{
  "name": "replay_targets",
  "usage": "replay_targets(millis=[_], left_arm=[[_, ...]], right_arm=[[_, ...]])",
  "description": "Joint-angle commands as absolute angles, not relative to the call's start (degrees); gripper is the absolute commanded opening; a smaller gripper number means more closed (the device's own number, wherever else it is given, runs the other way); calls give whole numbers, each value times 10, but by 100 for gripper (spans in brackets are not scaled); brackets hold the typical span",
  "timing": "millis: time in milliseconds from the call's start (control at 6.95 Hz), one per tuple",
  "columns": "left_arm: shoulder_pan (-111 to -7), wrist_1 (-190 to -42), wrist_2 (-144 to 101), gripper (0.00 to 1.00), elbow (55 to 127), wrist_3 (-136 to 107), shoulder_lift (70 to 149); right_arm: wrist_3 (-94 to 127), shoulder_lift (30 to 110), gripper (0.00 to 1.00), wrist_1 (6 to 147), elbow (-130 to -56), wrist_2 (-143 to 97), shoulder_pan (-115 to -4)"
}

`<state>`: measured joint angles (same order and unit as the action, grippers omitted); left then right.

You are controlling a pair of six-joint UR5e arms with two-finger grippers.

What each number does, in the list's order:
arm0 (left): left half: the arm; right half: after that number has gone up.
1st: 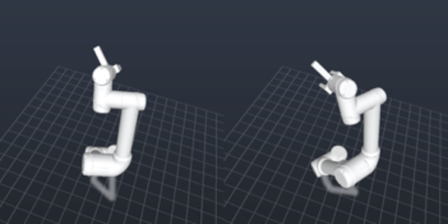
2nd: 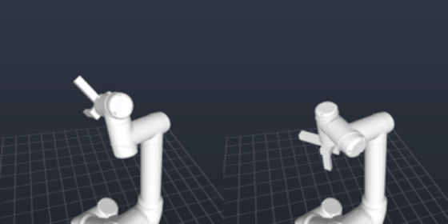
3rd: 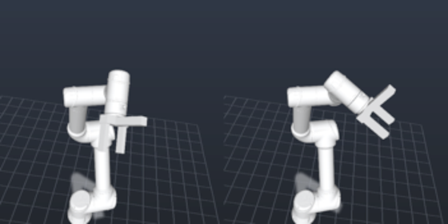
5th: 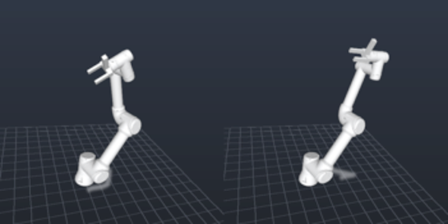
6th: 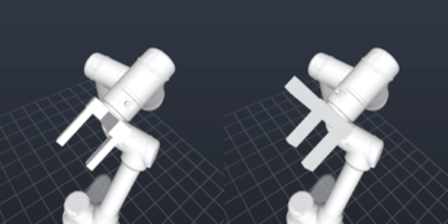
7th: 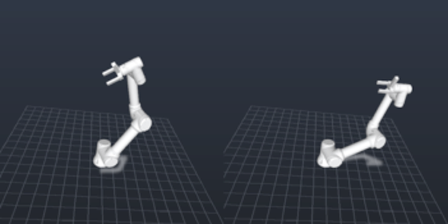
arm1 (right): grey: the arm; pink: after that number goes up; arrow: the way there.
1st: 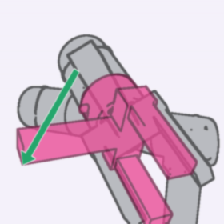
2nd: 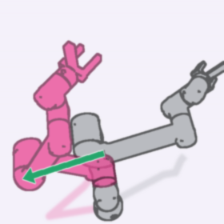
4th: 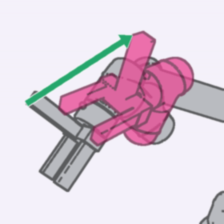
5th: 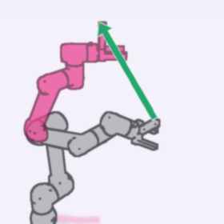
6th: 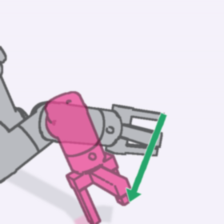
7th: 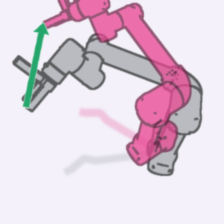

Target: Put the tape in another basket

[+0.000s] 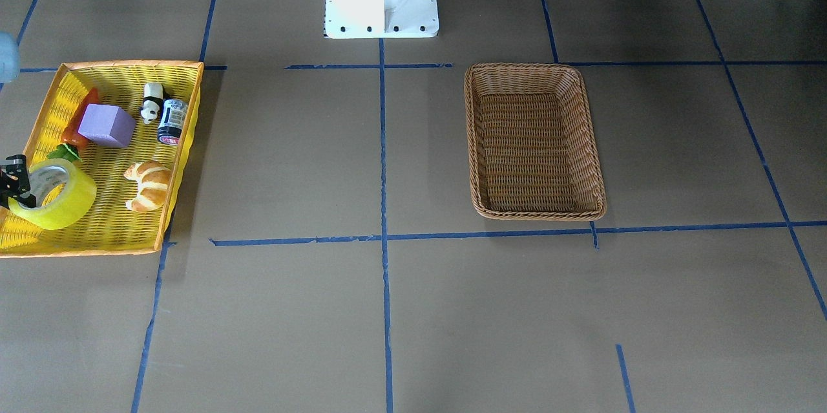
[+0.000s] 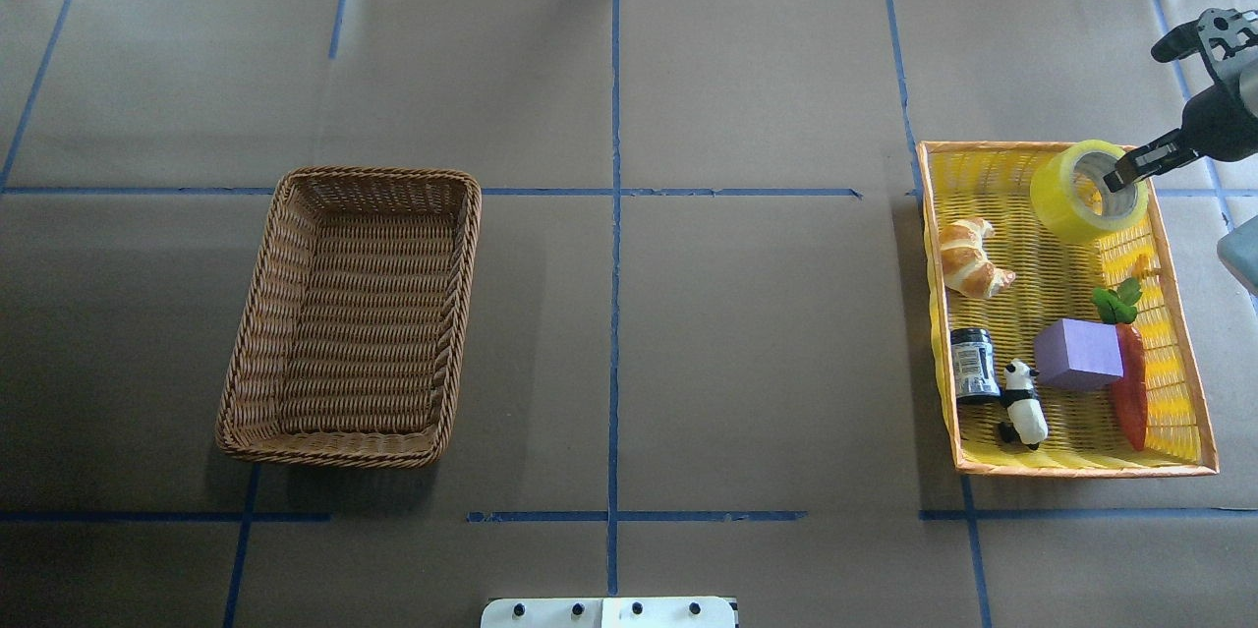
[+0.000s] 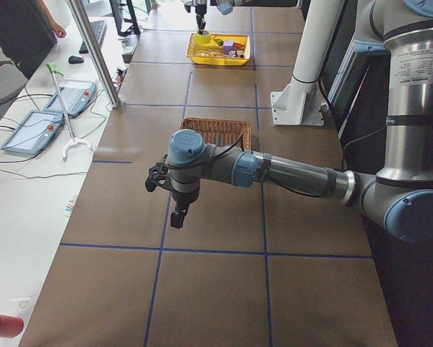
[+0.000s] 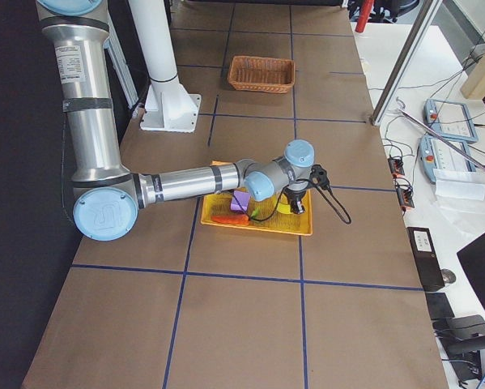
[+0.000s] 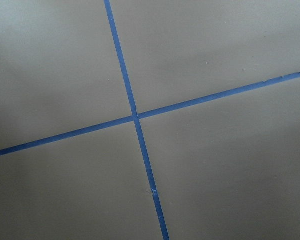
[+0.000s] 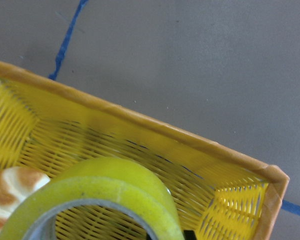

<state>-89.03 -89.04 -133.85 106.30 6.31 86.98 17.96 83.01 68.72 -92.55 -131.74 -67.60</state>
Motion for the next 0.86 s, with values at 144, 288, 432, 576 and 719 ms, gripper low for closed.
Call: replay_targets(millis=[144, 288, 432, 576, 719], left_arm=[[-879, -987, -1358, 100, 1095, -76, 879], [-848, -1056, -1358, 100, 1095, -178, 880], [-807, -1150, -1356, 100, 1091, -314, 882], [-776, -1239, -1353, 100, 1090, -466, 884], [-768, -1315, -1354, 100, 1094, -580, 884]], right_arm=[[341, 803, 0, 686, -1001, -1325, -673], [402, 796, 0, 686, -1032, -1322, -654], [447, 777, 0, 685, -1048, -1320, -644], [485, 775, 0, 659, -1067, -1318, -634], [575, 774, 0, 571, -1065, -1314, -620]])
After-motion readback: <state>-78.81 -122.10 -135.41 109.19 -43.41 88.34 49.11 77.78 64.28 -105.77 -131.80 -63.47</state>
